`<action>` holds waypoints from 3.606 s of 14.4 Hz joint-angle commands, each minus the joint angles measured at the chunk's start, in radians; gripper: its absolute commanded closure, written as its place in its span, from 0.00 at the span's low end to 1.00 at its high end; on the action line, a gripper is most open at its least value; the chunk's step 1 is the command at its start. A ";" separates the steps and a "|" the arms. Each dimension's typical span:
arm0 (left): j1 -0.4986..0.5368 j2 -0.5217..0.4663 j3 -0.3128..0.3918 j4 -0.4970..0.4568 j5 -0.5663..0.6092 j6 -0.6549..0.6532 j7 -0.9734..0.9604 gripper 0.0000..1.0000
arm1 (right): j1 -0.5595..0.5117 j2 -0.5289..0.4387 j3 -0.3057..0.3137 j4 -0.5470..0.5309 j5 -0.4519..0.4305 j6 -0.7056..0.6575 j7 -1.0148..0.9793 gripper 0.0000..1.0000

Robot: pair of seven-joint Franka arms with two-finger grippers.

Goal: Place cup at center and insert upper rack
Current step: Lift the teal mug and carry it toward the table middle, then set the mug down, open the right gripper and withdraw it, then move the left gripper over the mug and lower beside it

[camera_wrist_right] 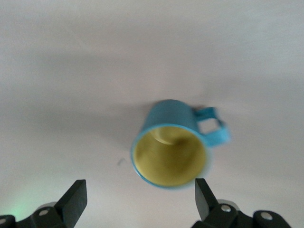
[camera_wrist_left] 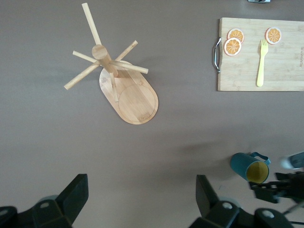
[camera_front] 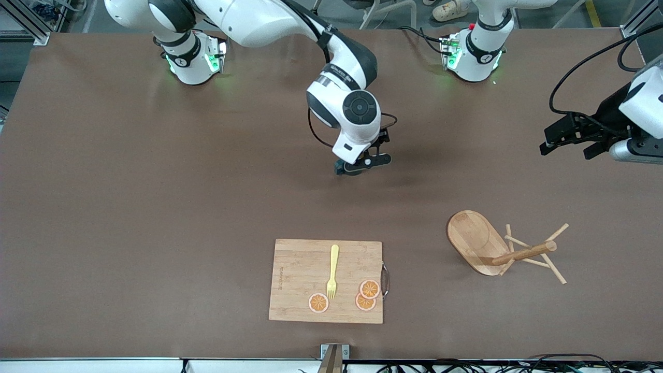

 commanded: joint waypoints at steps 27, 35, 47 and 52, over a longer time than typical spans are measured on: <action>-0.343 0.163 -0.586 -0.092 0.281 0.242 -1.370 0.00 | -0.964 -0.578 -0.033 -0.196 -0.205 -0.238 -0.701 0.00; -0.564 0.384 -0.579 -0.028 0.497 0.264 -1.748 0.00 | -0.890 -0.628 -0.124 -0.199 -0.211 -0.272 -0.703 0.00; -0.885 0.596 -0.391 -0.009 0.833 0.263 -2.140 0.00 | -0.875 -0.782 -0.112 -0.423 -0.243 -0.191 -0.701 0.00; -1.071 0.710 -0.162 0.088 0.833 0.255 -2.145 0.00 | -0.869 -0.783 -0.110 -0.421 -0.255 -0.194 -0.700 0.00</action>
